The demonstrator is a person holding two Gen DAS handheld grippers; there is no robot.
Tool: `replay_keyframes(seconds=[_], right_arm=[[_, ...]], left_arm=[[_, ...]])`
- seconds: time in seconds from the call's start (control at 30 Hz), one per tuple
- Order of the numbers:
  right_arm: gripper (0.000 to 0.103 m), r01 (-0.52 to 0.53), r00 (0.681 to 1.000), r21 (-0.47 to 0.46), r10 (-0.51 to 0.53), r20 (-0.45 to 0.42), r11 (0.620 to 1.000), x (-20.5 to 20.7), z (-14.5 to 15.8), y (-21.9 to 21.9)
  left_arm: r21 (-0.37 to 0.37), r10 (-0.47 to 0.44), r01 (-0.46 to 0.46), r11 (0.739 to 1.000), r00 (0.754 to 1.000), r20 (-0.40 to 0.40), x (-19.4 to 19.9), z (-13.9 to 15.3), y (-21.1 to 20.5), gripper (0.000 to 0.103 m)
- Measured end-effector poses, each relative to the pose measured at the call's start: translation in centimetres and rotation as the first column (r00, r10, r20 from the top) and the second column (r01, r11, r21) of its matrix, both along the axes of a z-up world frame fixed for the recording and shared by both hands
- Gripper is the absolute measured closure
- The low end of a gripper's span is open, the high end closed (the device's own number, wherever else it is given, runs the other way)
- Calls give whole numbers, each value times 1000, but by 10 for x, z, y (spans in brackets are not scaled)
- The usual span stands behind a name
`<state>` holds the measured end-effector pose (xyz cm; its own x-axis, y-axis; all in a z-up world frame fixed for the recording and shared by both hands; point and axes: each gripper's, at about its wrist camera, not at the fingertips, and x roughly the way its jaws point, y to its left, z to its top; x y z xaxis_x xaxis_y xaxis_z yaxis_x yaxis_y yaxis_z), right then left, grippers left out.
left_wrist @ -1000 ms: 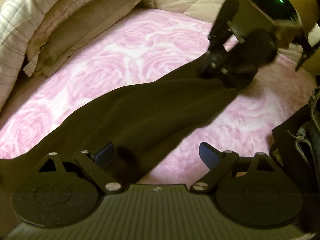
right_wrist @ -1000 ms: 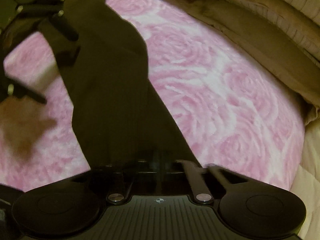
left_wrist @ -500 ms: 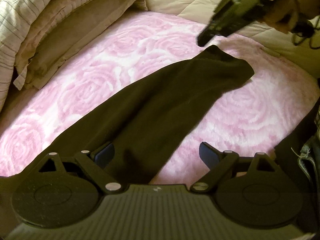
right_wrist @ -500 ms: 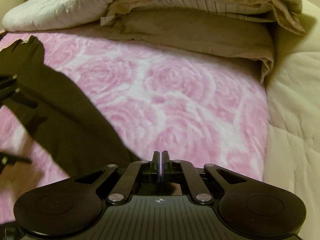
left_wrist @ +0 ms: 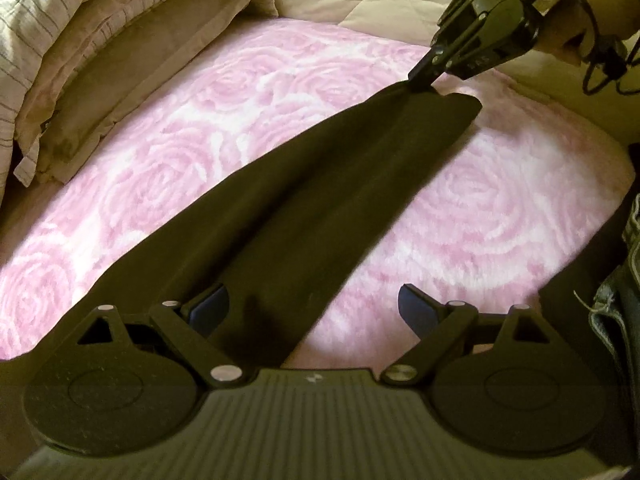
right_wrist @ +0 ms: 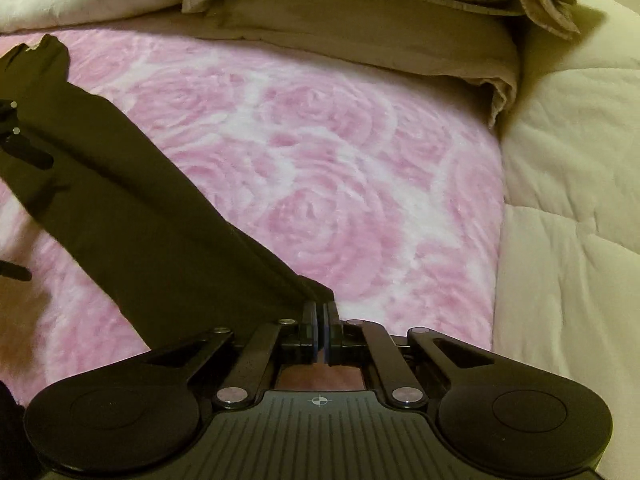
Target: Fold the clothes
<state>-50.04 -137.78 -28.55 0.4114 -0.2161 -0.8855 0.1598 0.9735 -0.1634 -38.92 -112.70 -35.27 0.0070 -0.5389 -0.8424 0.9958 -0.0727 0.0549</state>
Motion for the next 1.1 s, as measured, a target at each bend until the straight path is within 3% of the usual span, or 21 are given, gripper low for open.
replay_keyframes(seconds=[0.2, 0.27, 0.4, 0.5, 0.63, 0.67, 0.9, 1.1], right_arm=[[98, -29, 999, -49, 30, 13, 998, 3, 6, 15], [95, -24, 999, -38, 23, -36, 999, 5, -5, 14], [91, 37, 993, -98, -47, -107, 994, 0, -12, 8], [88, 100, 984, -127, -117, -135, 987, -3, -1, 11], [59, 104, 988, -64, -110, -106, 993, -5, 26, 33], [58, 92, 990, -53, -97, -104, 994, -3, 33, 42], [55, 15, 999, 5, -15, -40, 1000, 19, 90, 105], [50, -26, 1000, 72, 26, 3, 997, 27, 124, 177]], left_arm=[[18, 28, -28, 999, 1000, -1, 8, -2, 11, 14], [48, 42, -42, 998, 999, 1, 12, -5, 17, 14], [119, 97, -98, 988, 995, 19, 22, -9, 38, 14], [176, 147, -151, 973, 988, 40, 31, -10, 57, 14], [230, 224, -230, 945, 973, 55, 37, -1, 87, 14], [238, 245, -251, 938, 968, 57, 38, 4, 95, 14], [200, 406, -411, 889, 911, 67, 33, 73, 168, 14], [148, 550, -559, 816, 829, 100, 19, 141, 248, 14]])
